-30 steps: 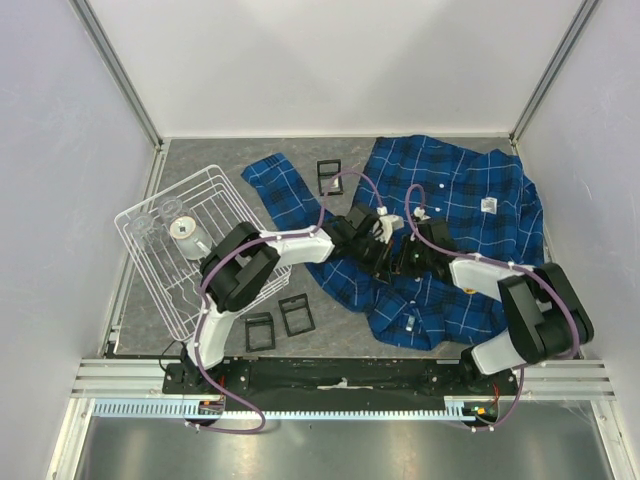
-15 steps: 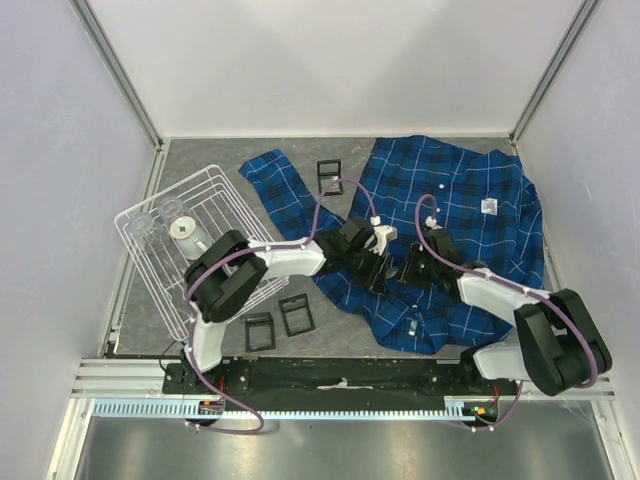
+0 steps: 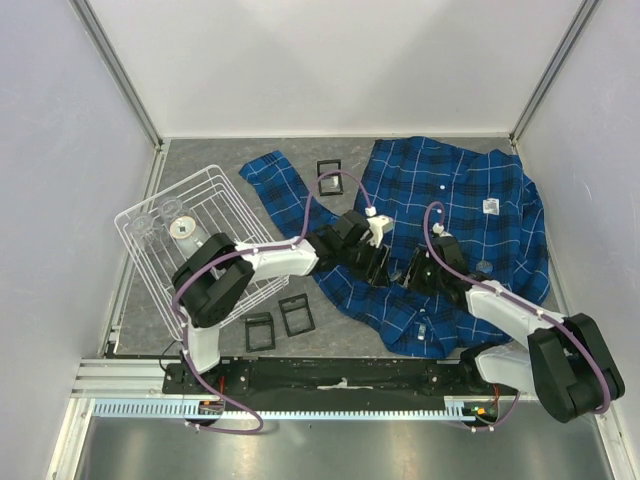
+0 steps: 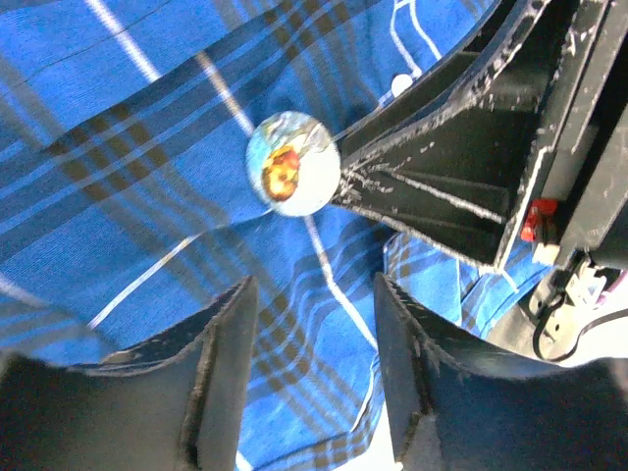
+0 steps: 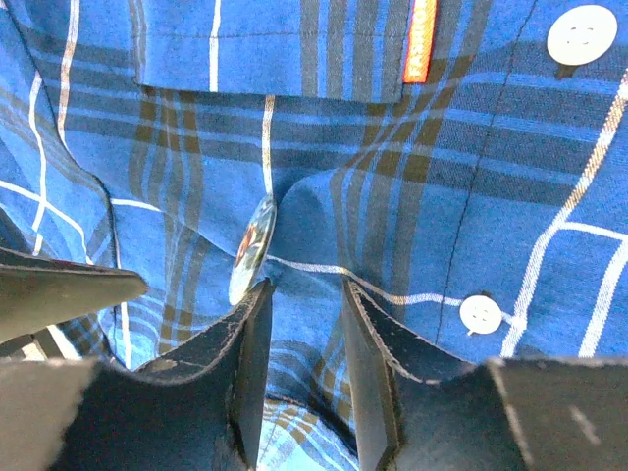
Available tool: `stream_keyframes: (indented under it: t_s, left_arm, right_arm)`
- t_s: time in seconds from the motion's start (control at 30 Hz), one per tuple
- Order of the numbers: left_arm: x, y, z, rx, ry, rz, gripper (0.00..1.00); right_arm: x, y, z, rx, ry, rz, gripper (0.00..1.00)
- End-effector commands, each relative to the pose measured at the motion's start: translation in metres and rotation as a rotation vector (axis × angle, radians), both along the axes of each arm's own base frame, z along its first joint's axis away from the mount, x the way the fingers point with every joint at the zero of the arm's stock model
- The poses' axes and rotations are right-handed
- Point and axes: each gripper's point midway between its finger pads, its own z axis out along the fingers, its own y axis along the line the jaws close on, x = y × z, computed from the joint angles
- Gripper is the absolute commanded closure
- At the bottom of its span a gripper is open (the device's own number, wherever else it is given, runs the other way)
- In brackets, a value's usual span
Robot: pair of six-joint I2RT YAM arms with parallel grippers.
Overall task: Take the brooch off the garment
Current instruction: Remove the brooch from the clothes.
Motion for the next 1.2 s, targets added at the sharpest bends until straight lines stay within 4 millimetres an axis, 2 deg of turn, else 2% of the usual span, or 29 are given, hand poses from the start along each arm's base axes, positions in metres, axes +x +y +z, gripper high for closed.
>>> stream_keyframes:
  t_s: [0.0, 0.07, 0.27, 0.4, 0.57, 0.73, 0.8, 0.9, 1.17]
  left_arm:
    - [0.003, -0.034, 0.005, -0.031, -0.143, -0.063, 0.48]
    - [0.008, -0.035, 0.003, -0.022, -0.159, -0.041, 0.56]
    - [0.022, -0.031, 0.006, -0.007, -0.172, 0.051, 0.58]
    - [0.027, -0.024, 0.009, -0.014, -0.137, 0.106, 0.63]
    - [0.034, -0.017, 0.001, -0.018, -0.081, 0.148, 0.64]
    - [0.026, -0.023, 0.007, -0.076, -0.068, 0.102, 0.45]
    - [0.026, -0.021, 0.008, -0.077, -0.073, 0.105, 0.44]
    - [0.024, -0.018, 0.004, -0.069, -0.069, 0.11, 0.45]
    - [0.024, -0.009, -0.008, -0.046, -0.051, 0.161, 0.59]
  right_arm:
    - [-0.003, -0.002, 0.01, -0.004, -0.012, 0.019, 0.6]
    - [0.002, 0.0, 0.018, -0.003, -0.034, 0.026, 0.64]
    - [0.012, 0.005, 0.033, 0.008, -0.074, 0.046, 0.72]
    - [0.012, 0.003, 0.042, 0.02, -0.083, 0.011, 0.73]
    - [0.014, 0.009, 0.05, 0.076, -0.116, 0.01, 0.61]
    - [0.018, 0.03, 0.051, 0.159, -0.115, 0.077, 0.56]
    - [0.023, 0.037, 0.054, 0.187, -0.12, 0.101, 0.56]
    - [0.028, 0.045, 0.062, 0.243, -0.132, 0.1, 0.56]
    - [0.037, 0.045, 0.072, 0.275, -0.155, 0.064, 0.57]
